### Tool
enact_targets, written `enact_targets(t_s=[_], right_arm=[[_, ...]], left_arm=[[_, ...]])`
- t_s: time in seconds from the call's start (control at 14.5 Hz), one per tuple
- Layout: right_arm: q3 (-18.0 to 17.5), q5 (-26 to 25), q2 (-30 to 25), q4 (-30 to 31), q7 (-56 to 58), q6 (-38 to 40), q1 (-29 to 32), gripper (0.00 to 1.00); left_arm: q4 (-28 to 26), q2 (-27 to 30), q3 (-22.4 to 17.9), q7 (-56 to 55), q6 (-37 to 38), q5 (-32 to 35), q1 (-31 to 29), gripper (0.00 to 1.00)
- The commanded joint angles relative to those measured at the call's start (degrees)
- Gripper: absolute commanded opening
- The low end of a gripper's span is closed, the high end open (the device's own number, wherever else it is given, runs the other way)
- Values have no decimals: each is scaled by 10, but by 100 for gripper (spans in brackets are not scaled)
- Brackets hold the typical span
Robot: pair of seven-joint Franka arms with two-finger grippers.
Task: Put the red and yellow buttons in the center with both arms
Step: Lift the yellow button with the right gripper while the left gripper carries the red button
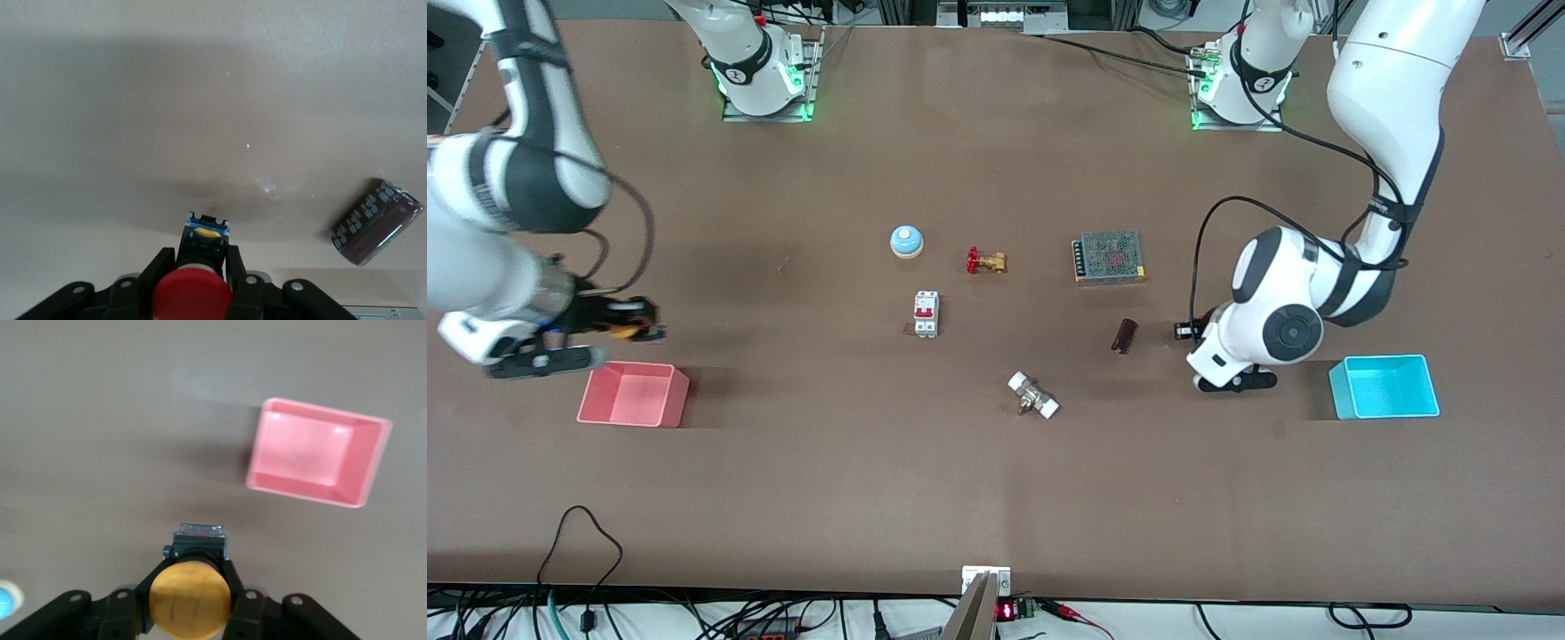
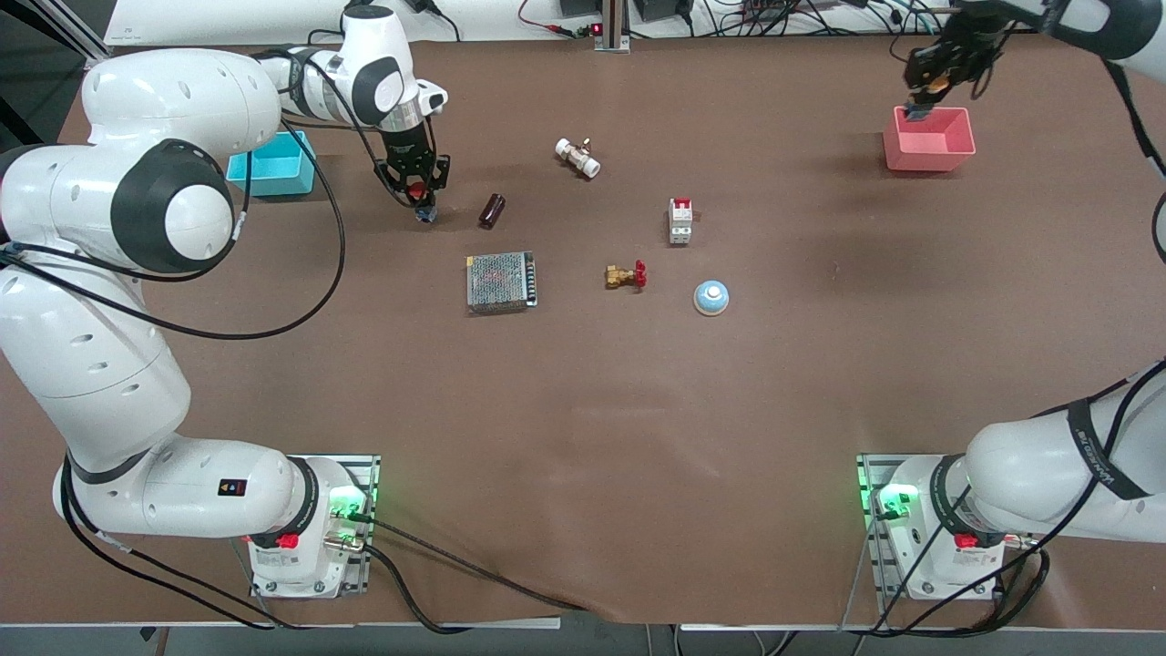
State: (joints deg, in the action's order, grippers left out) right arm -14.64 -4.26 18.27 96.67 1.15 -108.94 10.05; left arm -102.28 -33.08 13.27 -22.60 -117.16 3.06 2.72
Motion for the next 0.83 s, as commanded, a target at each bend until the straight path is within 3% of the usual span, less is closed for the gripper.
enact_targets(t_s=[0.0, 0.21, 0.76], right_arm=[[-14, -1, -5, 60, -66, -65, -24, 24], [-14, -7, 14, 112, -97, -169, -54, 24], [-14, -57, 109, 112, -114, -233, -89, 24]], left_arm=[[-90, 57, -4, -38, -72, -7, 9, 15], [-135, 70, -4, -70, -126, -8, 23, 15], [-137, 70, -5, -69, -134, -7, 23, 17]])
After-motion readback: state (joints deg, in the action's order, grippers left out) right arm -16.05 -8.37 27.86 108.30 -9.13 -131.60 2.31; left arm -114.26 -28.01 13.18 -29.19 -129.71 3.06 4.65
